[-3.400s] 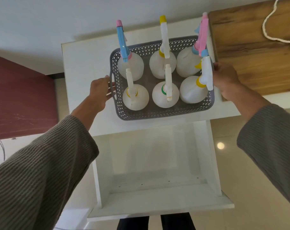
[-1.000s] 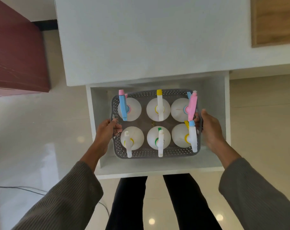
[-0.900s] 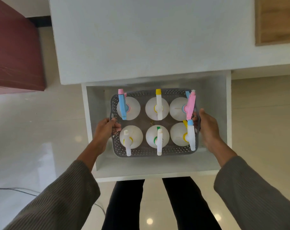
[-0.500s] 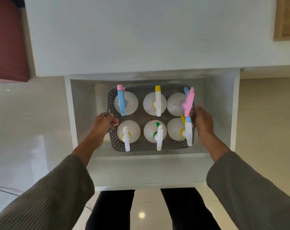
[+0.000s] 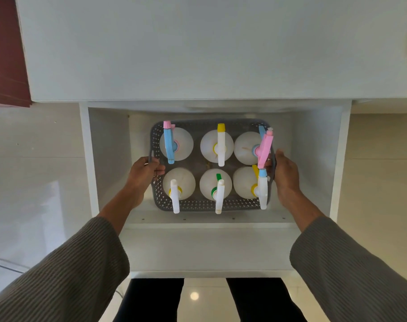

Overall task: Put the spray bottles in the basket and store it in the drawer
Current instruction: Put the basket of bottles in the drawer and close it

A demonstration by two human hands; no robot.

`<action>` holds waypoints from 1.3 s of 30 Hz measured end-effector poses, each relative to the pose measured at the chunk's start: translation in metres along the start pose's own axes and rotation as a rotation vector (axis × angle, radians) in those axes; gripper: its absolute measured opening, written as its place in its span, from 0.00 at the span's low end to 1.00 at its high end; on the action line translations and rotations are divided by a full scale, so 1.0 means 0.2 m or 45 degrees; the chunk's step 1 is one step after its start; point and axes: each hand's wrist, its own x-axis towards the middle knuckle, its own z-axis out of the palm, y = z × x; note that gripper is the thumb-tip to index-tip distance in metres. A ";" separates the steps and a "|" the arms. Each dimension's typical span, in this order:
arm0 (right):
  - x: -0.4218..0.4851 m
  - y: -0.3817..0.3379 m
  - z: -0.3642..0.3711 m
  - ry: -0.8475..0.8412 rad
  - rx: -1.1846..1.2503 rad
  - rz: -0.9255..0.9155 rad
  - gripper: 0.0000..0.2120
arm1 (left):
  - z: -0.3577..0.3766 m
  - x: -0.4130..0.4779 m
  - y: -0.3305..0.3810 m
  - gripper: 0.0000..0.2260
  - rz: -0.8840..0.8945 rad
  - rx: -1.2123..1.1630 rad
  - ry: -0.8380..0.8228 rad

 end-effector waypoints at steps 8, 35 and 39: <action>0.07 0.06 0.02 -0.067 -0.034 0.036 0.22 | 0.01 0.06 -0.02 0.07 0.010 0.031 -0.004; -0.54 0.06 -0.25 -0.159 -0.660 -0.558 0.18 | -0.12 -0.95 -0.41 0.21 0.739 0.879 -0.081; -0.83 0.20 -0.28 -0.131 -0.807 -0.712 0.22 | -0.09 -1.15 -0.57 0.25 0.820 1.102 -0.230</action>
